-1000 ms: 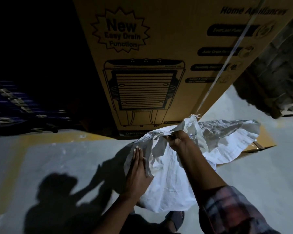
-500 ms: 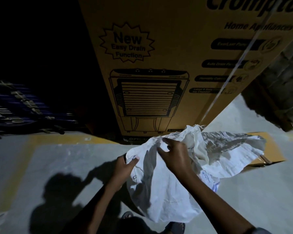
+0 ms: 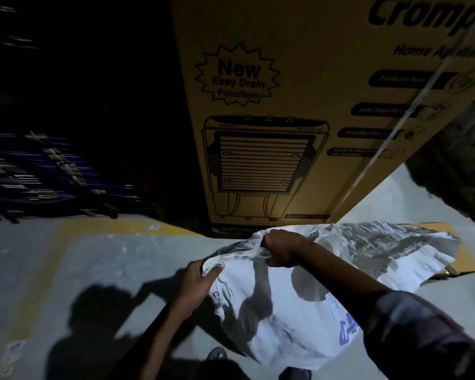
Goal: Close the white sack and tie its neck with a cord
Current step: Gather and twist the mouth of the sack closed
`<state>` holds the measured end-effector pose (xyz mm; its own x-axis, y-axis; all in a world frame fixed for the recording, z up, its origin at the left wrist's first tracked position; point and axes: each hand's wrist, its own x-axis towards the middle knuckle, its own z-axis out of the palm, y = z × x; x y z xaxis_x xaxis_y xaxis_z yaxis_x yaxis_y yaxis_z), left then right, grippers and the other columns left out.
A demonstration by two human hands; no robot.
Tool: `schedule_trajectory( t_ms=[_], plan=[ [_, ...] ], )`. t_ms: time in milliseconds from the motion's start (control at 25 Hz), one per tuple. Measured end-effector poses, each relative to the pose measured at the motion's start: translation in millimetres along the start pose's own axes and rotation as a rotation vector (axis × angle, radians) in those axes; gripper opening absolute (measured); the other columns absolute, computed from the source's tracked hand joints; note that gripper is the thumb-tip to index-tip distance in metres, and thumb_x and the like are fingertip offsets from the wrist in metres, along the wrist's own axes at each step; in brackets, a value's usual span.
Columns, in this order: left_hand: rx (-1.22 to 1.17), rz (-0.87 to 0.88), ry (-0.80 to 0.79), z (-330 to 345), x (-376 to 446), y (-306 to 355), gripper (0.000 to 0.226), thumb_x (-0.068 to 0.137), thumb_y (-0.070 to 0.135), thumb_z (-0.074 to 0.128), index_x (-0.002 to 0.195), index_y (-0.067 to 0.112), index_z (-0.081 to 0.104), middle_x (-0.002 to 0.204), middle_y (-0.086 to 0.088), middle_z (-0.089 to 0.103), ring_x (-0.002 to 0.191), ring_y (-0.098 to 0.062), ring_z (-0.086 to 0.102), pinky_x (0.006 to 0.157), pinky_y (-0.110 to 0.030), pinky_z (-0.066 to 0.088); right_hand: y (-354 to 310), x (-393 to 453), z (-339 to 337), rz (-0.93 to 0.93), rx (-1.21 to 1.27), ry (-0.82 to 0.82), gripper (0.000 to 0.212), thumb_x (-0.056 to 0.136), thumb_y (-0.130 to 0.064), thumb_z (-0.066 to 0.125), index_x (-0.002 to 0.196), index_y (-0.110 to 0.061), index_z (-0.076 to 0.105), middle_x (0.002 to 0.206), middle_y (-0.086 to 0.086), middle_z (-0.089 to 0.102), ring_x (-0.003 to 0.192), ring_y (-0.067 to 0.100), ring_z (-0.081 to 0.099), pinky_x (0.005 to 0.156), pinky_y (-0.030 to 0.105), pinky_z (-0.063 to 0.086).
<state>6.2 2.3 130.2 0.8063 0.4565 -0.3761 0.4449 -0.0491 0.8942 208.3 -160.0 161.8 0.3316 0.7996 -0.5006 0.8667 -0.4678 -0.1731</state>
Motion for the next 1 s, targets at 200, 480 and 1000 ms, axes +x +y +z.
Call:
schedule_trajectory(
  t_ms=[200,480,1000],
  plan=[
    [0.030,-0.045,-0.033,-4,19,11,0.011,0.096,0.017,0.065,0.095,0.018,0.076,0.086,0.004,0.079,0.083,-0.008,0.073,0.074,-0.024,0.053,6,-34,48,0.140,0.250,0.243,0.024,0.092,-0.022,0.062,0.078,-0.003,0.067,0.083,0.020,0.072,0.077,0.036,0.068,0.064,0.043,0.053],
    [0.166,-0.188,-0.251,64,42,40,0.022,0.087,0.043,0.068,0.107,0.034,0.066,0.092,0.018,0.071,0.075,0.003,0.063,0.064,-0.015,0.054,-2,-19,51,0.117,0.518,0.353,0.048,0.081,-0.002,0.059,0.057,-0.024,0.022,0.052,-0.006,0.026,0.047,0.006,0.027,0.048,0.028,0.019],
    [-0.066,-0.158,-0.082,154,80,9,0.057,0.071,0.010,0.088,0.123,0.016,0.065,0.117,0.003,0.074,0.100,-0.007,0.071,0.100,-0.039,0.053,76,-9,44,0.059,0.744,0.302,0.027,0.076,-0.014,0.071,0.050,-0.012,0.063,0.050,0.004,0.063,0.046,0.009,0.053,0.050,0.031,0.043]
  ],
)
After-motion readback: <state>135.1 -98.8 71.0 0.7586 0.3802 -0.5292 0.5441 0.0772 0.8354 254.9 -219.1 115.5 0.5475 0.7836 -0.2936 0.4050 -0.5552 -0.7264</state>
